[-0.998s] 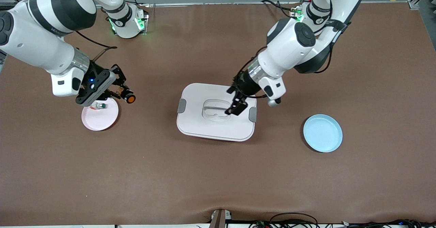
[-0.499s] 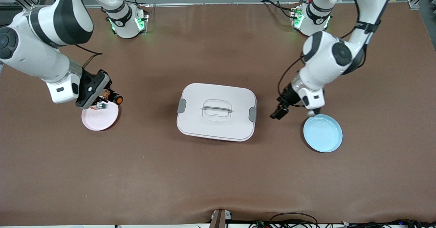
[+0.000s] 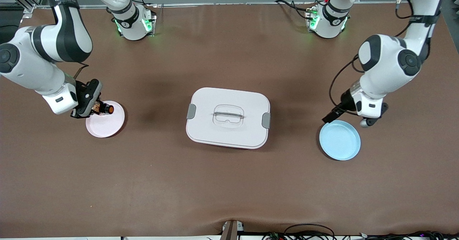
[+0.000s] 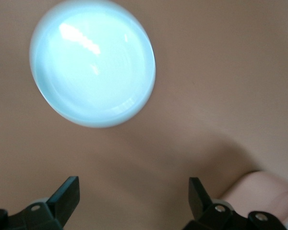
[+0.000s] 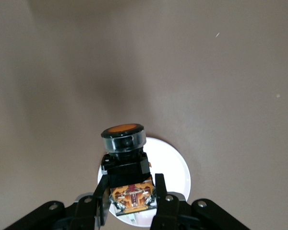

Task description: Transfer orange switch to right arm and place

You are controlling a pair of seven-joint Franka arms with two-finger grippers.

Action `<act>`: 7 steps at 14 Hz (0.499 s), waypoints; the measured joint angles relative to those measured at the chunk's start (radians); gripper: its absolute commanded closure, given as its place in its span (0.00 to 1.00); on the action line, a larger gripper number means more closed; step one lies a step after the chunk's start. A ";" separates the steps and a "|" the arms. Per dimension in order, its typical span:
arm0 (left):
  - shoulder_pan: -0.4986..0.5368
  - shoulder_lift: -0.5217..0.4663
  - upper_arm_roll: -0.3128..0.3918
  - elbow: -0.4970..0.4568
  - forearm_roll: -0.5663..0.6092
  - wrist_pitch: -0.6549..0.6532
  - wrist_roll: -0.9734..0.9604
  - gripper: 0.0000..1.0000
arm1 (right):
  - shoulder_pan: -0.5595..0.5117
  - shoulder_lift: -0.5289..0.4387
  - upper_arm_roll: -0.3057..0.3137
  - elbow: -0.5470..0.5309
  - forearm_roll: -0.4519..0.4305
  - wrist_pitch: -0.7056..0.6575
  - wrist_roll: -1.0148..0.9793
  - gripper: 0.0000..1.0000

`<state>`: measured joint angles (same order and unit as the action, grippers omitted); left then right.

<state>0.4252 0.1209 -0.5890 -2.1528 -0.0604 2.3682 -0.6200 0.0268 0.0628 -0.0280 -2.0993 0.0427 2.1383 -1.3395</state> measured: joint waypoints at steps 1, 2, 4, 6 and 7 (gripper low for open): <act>0.010 -0.017 0.000 0.000 0.046 -0.006 0.089 0.00 | -0.012 0.015 0.000 -0.005 -0.006 0.013 -0.022 1.00; 0.018 -0.031 0.000 0.001 0.067 -0.008 0.173 0.00 | -0.022 0.028 0.000 -0.007 -0.008 0.021 -0.032 1.00; 0.032 -0.054 0.000 0.017 0.076 -0.019 0.308 0.00 | -0.039 0.048 0.000 -0.010 -0.010 0.035 -0.036 1.00; 0.054 -0.071 0.001 0.081 0.077 -0.115 0.364 0.00 | -0.062 0.066 0.000 -0.021 -0.012 0.064 -0.042 1.00; 0.070 -0.075 0.001 0.132 0.077 -0.190 0.396 0.00 | -0.071 0.074 0.000 -0.029 -0.016 0.086 -0.045 1.00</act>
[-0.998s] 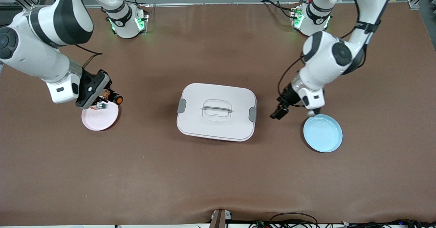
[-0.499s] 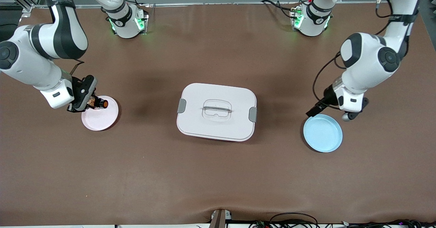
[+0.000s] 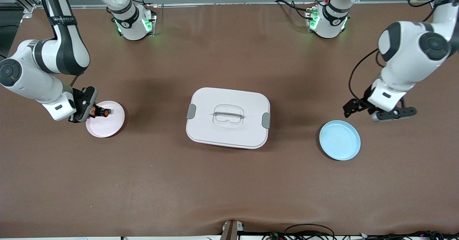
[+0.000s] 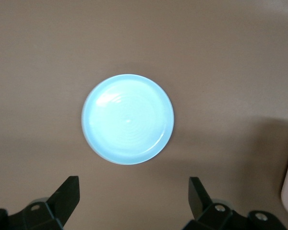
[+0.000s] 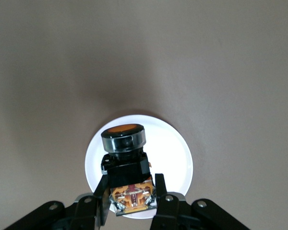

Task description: Transfer orange switch to right arm and place

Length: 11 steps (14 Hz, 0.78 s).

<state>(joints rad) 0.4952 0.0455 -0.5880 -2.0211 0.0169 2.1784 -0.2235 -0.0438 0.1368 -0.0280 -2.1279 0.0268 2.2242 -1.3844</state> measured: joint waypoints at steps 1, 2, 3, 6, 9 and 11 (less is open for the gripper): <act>0.017 -0.002 0.001 0.055 0.000 -0.077 0.039 0.00 | -0.006 0.010 0.000 -0.008 -0.009 0.023 0.000 1.00; 0.036 -0.002 0.001 0.110 0.000 -0.144 0.077 0.00 | -0.010 0.020 0.000 -0.019 -0.012 0.049 0.000 1.00; 0.050 -0.001 0.002 0.160 0.000 -0.194 0.103 0.00 | -0.012 0.031 0.000 -0.031 -0.014 0.082 0.000 1.00; 0.073 0.003 0.002 0.278 0.000 -0.294 0.120 0.00 | -0.019 0.071 0.000 -0.064 -0.035 0.170 -0.001 1.00; 0.089 0.016 0.003 0.375 0.002 -0.378 0.120 0.00 | -0.028 0.105 0.000 -0.067 -0.057 0.198 -0.001 1.00; 0.094 0.041 0.003 0.442 0.003 -0.427 0.120 0.00 | -0.028 0.118 0.000 -0.071 -0.076 0.220 -0.001 1.00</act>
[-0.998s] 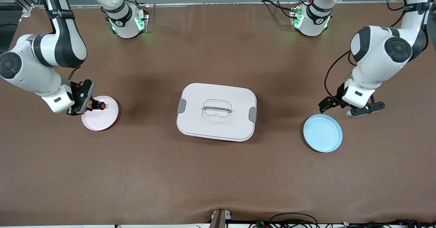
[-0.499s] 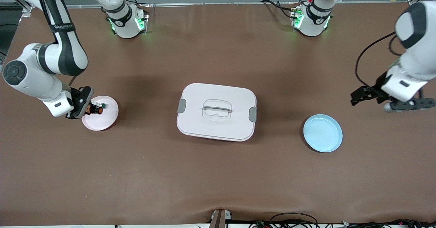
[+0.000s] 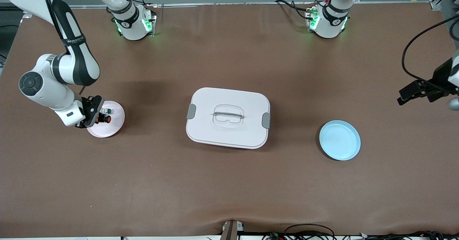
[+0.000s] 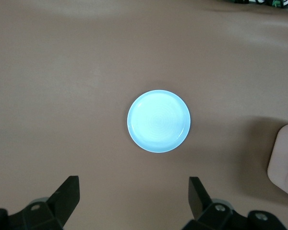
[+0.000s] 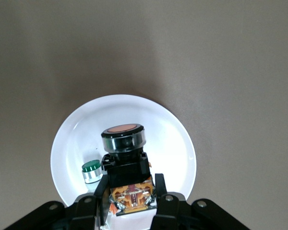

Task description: Transfer orange switch to right arm and place

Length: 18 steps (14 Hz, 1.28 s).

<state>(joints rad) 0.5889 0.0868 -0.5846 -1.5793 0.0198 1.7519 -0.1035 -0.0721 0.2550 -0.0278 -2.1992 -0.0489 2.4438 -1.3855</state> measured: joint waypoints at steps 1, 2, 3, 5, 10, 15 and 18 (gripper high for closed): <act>0.001 0.015 0.000 0.028 0.000 -0.016 0.000 0.00 | 0.000 0.006 0.000 -0.008 -0.005 0.025 0.000 1.00; 0.002 0.028 0.000 0.050 0.001 -0.027 0.000 0.00 | -0.001 0.013 0.000 -0.019 -0.008 0.052 0.000 1.00; 0.002 0.038 0.000 0.065 0.001 -0.032 0.000 0.00 | -0.002 0.021 0.000 -0.028 -0.010 0.075 0.000 1.00; 0.001 0.047 -0.001 0.079 0.001 -0.039 0.000 0.00 | -0.006 0.041 0.000 -0.038 -0.012 0.113 0.000 1.00; -0.014 0.048 0.001 0.081 0.001 -0.057 0.000 0.00 | -0.018 0.074 0.000 -0.041 -0.020 0.167 0.000 1.00; -0.436 0.046 0.417 0.091 0.000 -0.070 -0.001 0.00 | -0.036 0.103 0.000 -0.052 -0.032 0.227 0.000 1.00; -0.605 0.043 0.584 0.100 0.000 -0.078 -0.002 0.00 | -0.038 0.113 0.000 -0.057 -0.032 0.246 -0.001 1.00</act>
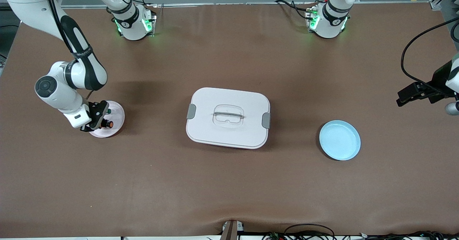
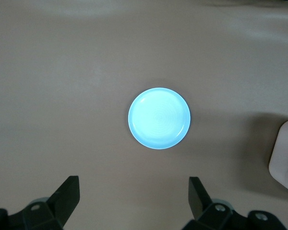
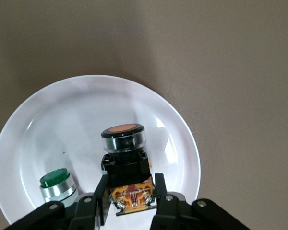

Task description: Transfer orange switch to right arm and place

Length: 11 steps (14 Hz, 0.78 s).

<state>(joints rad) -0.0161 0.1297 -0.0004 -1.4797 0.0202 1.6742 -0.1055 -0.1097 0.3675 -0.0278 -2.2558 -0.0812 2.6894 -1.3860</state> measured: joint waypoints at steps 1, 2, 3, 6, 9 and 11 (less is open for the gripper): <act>-0.007 0.000 0.009 0.002 0.000 -0.001 0.000 0.00 | 0.000 0.001 0.000 -0.003 0.000 0.005 0.000 1.00; -0.008 -0.001 0.012 0.003 0.000 -0.002 0.000 0.00 | 0.000 0.002 0.000 -0.006 0.000 0.007 0.000 1.00; -0.007 -0.001 0.014 0.003 0.000 -0.003 0.000 0.00 | 0.000 0.003 0.000 -0.007 0.000 0.007 0.000 1.00; -0.007 -0.001 0.015 0.003 0.000 -0.003 0.000 0.00 | 0.000 0.006 0.000 -0.008 0.000 0.013 0.000 1.00; -0.008 -0.003 0.014 0.004 -0.002 -0.021 -0.011 0.00 | 0.000 0.009 0.000 -0.009 -0.001 0.018 -0.006 1.00; -0.009 -0.012 0.013 0.004 -0.004 -0.038 -0.021 0.00 | 0.000 0.011 0.001 -0.010 -0.001 0.019 -0.027 1.00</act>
<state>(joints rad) -0.0250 0.1173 0.0130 -1.4758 0.0158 1.6361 -0.1264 -0.1102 0.3784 -0.0271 -2.2660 -0.0823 2.7079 -1.4135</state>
